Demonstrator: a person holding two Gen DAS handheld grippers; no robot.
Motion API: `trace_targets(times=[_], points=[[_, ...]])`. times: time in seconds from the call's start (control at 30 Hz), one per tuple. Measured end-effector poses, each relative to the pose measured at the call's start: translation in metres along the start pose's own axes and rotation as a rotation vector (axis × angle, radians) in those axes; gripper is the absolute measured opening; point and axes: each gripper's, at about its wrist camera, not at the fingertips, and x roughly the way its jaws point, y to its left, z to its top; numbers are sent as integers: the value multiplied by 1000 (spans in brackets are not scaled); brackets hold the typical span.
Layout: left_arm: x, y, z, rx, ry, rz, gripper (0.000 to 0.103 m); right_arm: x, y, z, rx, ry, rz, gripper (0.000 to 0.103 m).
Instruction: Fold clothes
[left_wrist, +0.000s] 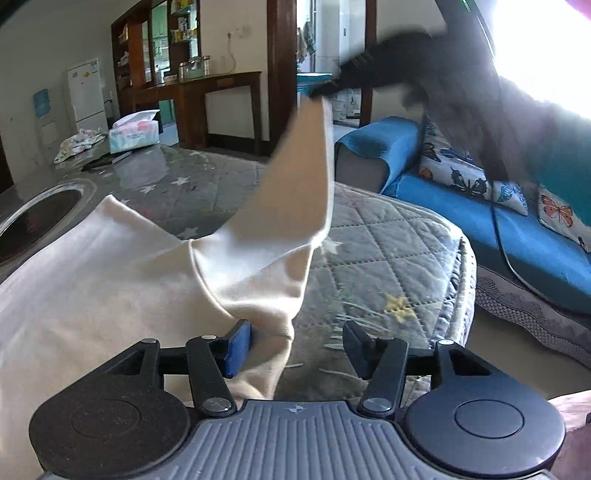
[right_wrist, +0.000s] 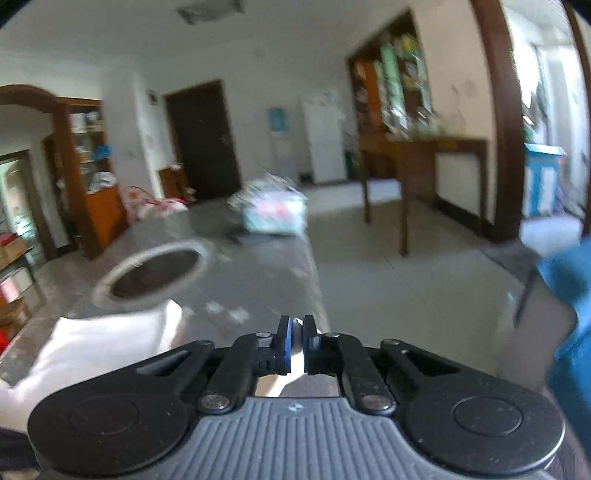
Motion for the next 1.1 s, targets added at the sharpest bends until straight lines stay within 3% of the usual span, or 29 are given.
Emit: trace_targets(times=[0.13, 0.33, 0.57, 0.77, 0.93, 1.1], points=[[-17, 4, -2, -13, -41, 3, 59, 1, 45, 32, -99, -29, 103, 5], [-59, 32, -22, -105, -92, 106, 62, 2, 130, 50, -269, -44, 285, 5], [-105, 62, -60, -247, -109, 255, 62, 17, 226, 19, -411, 63, 511, 5], [-125, 80, -79, -334, -119, 325, 62, 27, 267, -17, -410, 184, 624, 8], [-133, 87, -87, -358, -128, 340, 62, 31, 258, -18, -423, 196, 615, 13], [-130, 87, -79, -356, -153, 344, 62, 37, 224, -29, -476, 244, 501, 15]])
